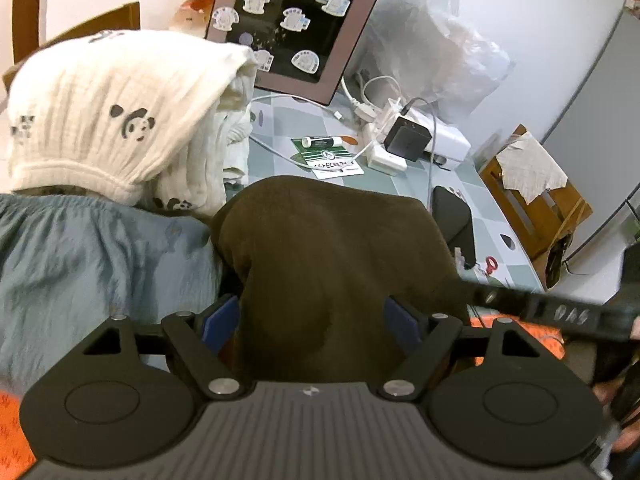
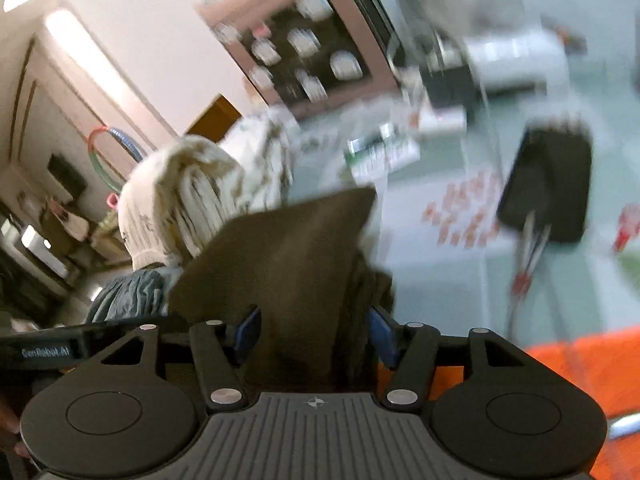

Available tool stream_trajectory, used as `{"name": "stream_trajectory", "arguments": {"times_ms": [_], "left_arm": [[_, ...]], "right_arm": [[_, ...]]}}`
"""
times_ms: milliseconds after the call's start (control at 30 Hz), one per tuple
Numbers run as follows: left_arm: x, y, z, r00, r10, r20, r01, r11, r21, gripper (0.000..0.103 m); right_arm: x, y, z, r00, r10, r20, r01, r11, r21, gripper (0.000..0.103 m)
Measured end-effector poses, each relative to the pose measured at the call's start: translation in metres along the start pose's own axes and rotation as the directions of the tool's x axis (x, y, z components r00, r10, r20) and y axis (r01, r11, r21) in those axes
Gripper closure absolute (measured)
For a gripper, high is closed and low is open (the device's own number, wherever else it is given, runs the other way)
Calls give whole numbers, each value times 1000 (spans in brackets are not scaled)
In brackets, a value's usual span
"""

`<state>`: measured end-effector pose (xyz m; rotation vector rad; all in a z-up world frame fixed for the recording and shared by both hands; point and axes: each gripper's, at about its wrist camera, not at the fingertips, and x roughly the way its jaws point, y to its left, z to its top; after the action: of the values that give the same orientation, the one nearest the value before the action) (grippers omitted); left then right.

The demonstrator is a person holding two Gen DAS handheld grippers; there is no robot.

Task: Fold clothes
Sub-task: 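Carry the folded trousers with both grippers onto the blue-grey clothes stack, then open both grippers, release the trousers and pull back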

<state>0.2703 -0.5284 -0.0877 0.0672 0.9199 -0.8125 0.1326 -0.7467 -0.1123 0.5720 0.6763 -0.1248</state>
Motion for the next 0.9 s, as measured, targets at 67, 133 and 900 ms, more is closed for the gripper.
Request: {"name": "stream_trajectory", "arguments": {"times_ms": [67,133,900], "left_arm": [[-13,-4,-9,1000,18,8,-19,1000,7,18],[-27,-9,-17,999,35,14,-35,999,12,18],[-240,-73,-118,980,144,139,-147,989,8,2]], "right_arm": [[-17,11,2,1000,-11,11,11,998,-61,41],[-33,21,3,1000,-18,16,20,993,-115,41],[-205,108,-69,998,-55,25,60,968,-245,19]]}}
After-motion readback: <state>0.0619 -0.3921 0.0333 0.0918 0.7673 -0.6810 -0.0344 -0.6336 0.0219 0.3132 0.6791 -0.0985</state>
